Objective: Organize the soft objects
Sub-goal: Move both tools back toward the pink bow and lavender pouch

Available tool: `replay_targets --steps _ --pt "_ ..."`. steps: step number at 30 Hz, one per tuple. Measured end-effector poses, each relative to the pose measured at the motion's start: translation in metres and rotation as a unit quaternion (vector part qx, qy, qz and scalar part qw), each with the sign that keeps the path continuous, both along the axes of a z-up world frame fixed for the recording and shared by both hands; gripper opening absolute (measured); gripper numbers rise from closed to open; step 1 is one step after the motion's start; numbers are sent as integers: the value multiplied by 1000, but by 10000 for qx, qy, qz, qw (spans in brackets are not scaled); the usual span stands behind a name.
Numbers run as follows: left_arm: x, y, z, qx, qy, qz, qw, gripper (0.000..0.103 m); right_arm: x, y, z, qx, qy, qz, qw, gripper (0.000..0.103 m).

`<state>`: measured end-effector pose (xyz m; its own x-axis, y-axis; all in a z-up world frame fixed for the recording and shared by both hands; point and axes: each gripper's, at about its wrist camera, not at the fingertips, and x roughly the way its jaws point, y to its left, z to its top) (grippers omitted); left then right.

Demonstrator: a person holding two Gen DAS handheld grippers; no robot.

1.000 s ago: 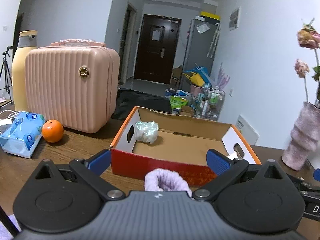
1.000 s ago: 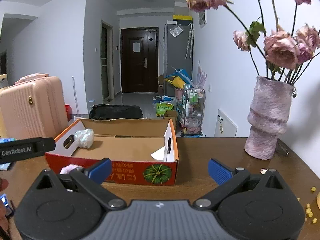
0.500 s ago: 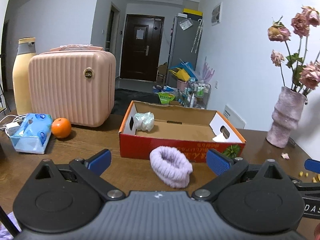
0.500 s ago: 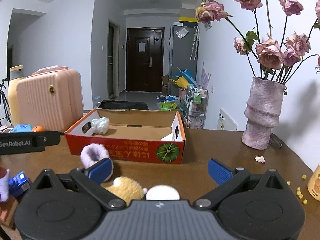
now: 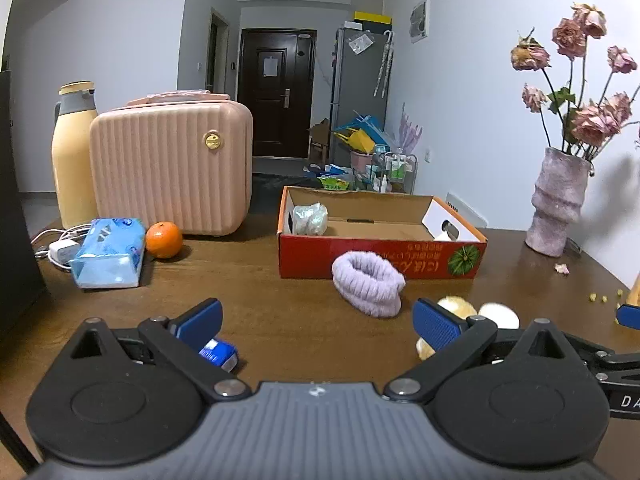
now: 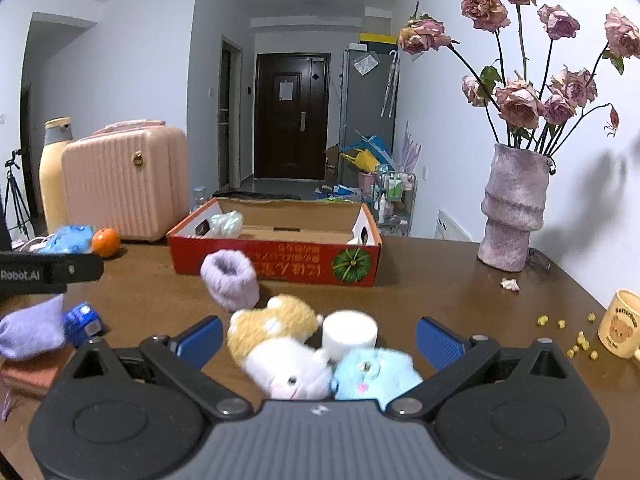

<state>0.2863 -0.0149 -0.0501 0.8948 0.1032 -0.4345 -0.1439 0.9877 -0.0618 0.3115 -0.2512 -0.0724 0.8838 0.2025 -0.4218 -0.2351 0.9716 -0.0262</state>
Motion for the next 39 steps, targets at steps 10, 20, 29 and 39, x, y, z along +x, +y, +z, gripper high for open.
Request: replay_targets --steps 10,20,29,39 --pt "-53 10 -8 110 58 -165 9998 103 -51 11 -8 -96 86 -7 9999 103" --pt "-95 26 -27 154 234 -253 9993 103 -89 22 -33 -76 420 -65 9991 103" --pt "-115 41 -46 170 404 -384 9983 103 -93 45 -62 -156 813 -1 9966 103" --pt "-121 56 -59 149 522 -402 9977 103 -65 58 -80 -158 1052 -23 9943 103"
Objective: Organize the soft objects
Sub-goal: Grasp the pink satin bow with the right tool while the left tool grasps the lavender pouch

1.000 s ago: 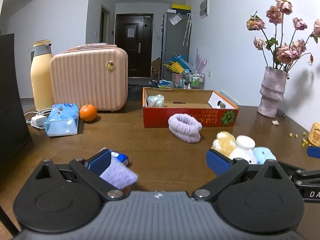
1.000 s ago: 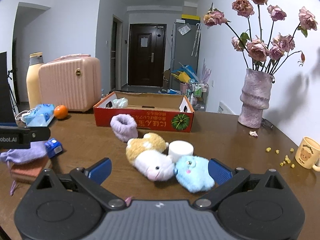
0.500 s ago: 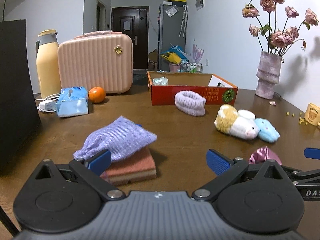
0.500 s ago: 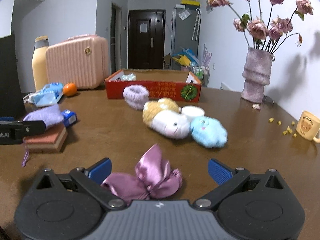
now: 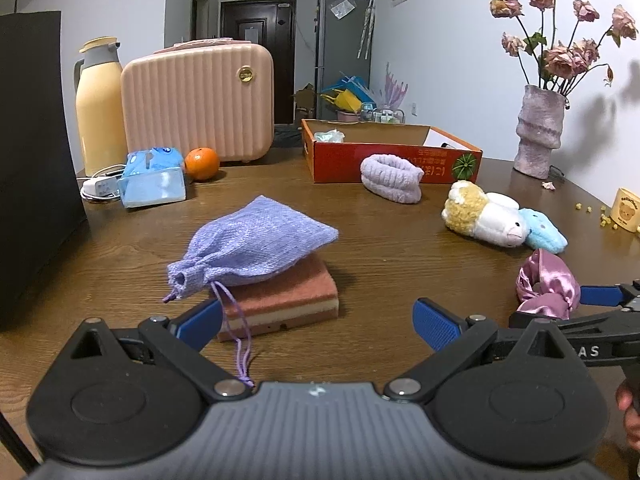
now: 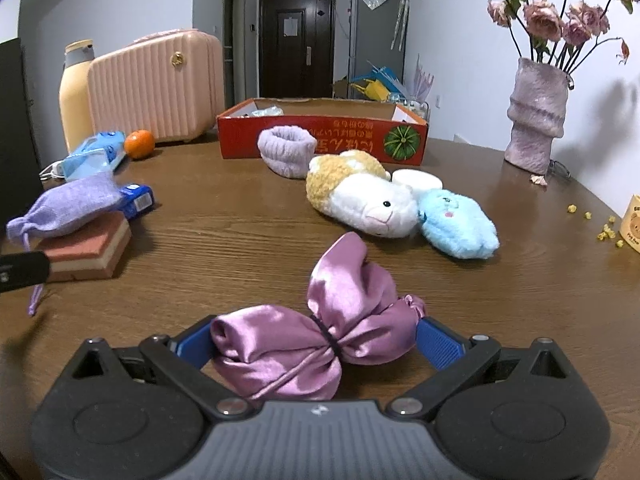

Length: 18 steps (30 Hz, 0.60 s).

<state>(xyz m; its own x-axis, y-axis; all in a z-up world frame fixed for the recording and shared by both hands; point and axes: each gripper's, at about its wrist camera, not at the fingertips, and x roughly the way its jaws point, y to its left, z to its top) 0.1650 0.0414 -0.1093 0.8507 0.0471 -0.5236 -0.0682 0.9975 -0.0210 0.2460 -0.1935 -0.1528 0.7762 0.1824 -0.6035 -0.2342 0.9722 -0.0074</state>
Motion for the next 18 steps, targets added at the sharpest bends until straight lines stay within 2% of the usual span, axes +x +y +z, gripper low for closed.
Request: replay_targets --steps 6,14,15,17,18 --pt "5 7 -1 -28 -2 40 10000 103 20 2 -12 -30 253 -37 9997 96" --pt "10 12 -1 -41 -2 84 10000 103 26 1 -13 -2 189 25 9998 79" --pt "10 12 -1 -43 -2 95 9999 103 26 0 -12 7 172 40 9998 73" --pt "11 14 1 -34 -19 119 9999 103 25 -1 -11 36 112 91 9999 52" --pt "12 15 2 -24 -32 129 9999 103 24 -2 -10 58 95 100 9999 51"
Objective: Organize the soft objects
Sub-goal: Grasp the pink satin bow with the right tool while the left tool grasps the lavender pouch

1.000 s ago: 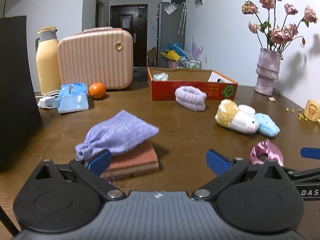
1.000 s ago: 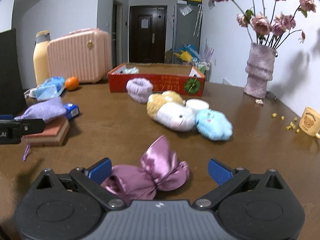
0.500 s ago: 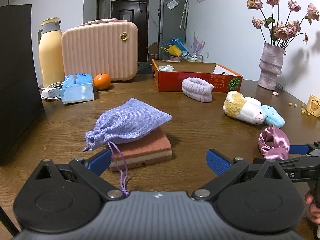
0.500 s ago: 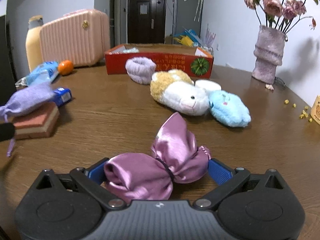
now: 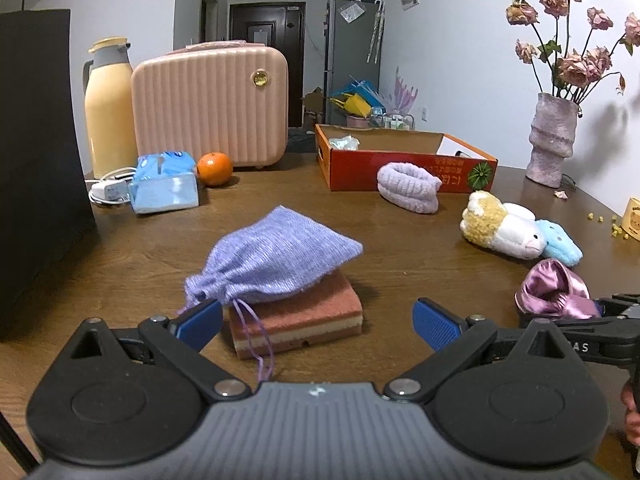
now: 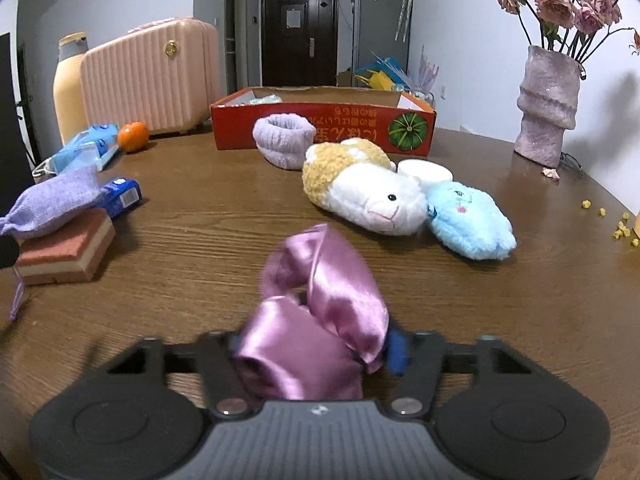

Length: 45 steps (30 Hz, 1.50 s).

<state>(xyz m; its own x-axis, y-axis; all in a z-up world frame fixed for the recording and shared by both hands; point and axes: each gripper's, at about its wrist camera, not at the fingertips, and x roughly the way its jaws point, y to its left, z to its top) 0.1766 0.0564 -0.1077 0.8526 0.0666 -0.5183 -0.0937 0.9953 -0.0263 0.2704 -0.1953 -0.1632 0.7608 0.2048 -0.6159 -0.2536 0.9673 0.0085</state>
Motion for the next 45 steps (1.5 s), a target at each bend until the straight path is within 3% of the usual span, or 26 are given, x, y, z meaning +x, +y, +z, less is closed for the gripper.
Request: replay_targets --steps 5,20,33,41,45 --pt "2 7 6 99 -110 88 9999 103 -1 -7 4 149 -148 -30 9998 42" --pt "38 33 19 307 -121 11 9995 103 13 -27 23 266 -650 -349 9969 42" --pt "85 49 -5 279 270 -256 9989 103 28 -28 20 343 -790 -299 9958 43" --pt "95 57 -22 51 363 -480 9982 103 26 -32 18 520 -808 -312 9949 43" --pt "94 54 -25 87 294 -543 9981 90 26 -34 18 575 -801 -311 9946 43"
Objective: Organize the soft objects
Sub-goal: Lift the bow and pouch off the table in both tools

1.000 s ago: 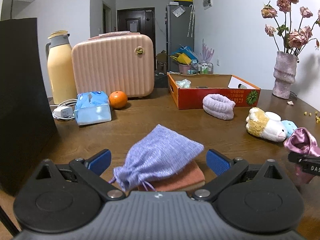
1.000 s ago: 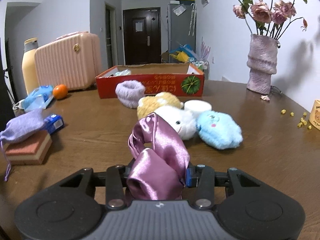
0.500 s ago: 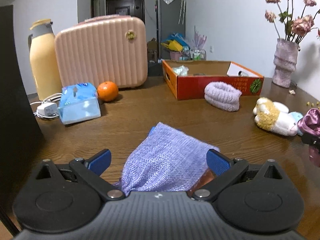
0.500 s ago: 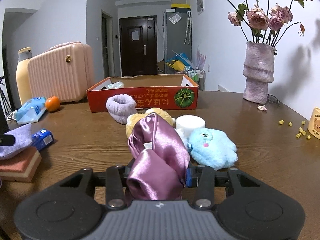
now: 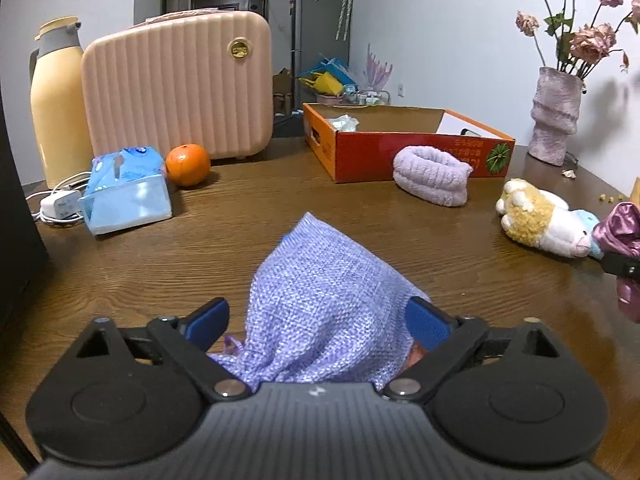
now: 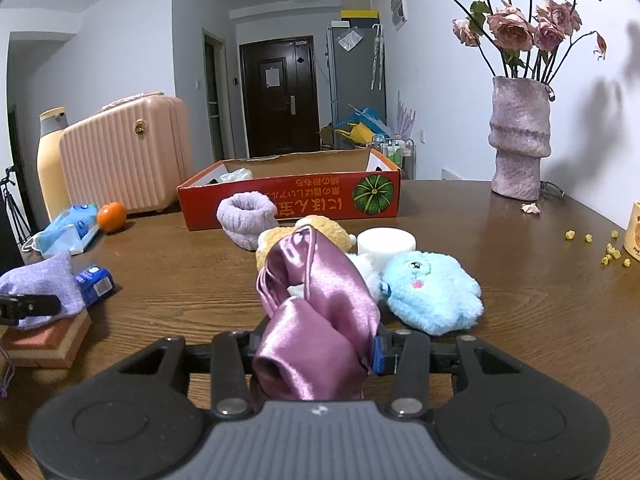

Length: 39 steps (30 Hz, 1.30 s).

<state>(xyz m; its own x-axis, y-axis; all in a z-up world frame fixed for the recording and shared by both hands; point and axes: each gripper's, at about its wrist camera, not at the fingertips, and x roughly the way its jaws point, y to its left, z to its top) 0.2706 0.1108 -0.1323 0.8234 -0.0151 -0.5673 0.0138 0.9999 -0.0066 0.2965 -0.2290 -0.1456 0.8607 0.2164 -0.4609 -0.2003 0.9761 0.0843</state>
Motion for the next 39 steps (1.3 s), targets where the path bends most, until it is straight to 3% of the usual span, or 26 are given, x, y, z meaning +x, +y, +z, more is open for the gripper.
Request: replay_targets --steps 5,8,12,39 --pt "-1 -1 -1 -107 -27 -138 9998 69 -2 0 1 24 -25 22 10000 43" --pt "-2 -2 0 -151 -63 -198 9997 51 -3 -1 1 44 -45 26 10000 43" --pt "-6 -5 2 -173 -139 -259 9994 43 -5 0 1 67 -63 37 10000 43" --pt "-29 -23 31 -303 -903 106 9954 41 -15 0 18 83 -337 307 9989 43"
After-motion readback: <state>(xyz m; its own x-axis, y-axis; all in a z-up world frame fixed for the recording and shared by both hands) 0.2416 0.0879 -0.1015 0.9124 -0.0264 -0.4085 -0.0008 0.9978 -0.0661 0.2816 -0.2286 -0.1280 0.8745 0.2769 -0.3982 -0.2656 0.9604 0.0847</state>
